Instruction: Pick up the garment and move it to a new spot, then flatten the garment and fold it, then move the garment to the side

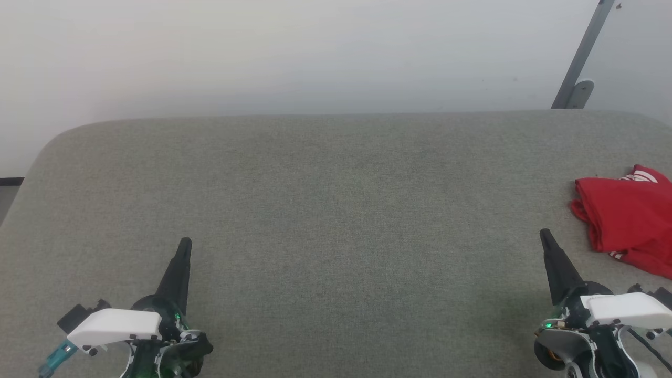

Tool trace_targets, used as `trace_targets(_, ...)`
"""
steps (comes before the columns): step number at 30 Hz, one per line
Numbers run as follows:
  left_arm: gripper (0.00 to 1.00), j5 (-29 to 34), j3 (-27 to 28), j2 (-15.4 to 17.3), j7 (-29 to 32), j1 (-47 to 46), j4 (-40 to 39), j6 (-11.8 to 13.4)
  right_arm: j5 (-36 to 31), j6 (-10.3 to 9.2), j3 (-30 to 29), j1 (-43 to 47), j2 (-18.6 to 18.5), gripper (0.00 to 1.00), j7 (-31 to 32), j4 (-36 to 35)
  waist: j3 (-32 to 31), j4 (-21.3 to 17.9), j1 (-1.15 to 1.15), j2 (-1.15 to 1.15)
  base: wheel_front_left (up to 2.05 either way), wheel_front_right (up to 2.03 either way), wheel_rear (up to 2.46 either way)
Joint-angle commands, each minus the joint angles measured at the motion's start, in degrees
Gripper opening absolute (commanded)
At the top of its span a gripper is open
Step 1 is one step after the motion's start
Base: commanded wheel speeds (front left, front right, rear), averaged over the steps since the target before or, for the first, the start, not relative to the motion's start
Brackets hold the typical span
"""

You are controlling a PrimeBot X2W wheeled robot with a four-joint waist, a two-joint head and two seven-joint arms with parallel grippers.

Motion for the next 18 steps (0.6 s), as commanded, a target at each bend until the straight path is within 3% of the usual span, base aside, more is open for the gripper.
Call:
trace_targets(1,0.0,-0.19,0.15,-0.07,0.18,-0.69,-0.02,-0.16,0.25,0.03,-0.03,-0.33,0.16,0.0,0.13,-0.2,0.0,0.0,0.0,0.0,0.0,0.0,0.0)
trace_targets(18,0.0,-0.2,0.14,-0.07,0.17,-0.69,-0.02,-0.16,0.25,0.03,-0.03,-0.33,0.16,0.0,0.13,-0.2,0.0,0.0,0.0,0.0,0.0,0.0,0.0)
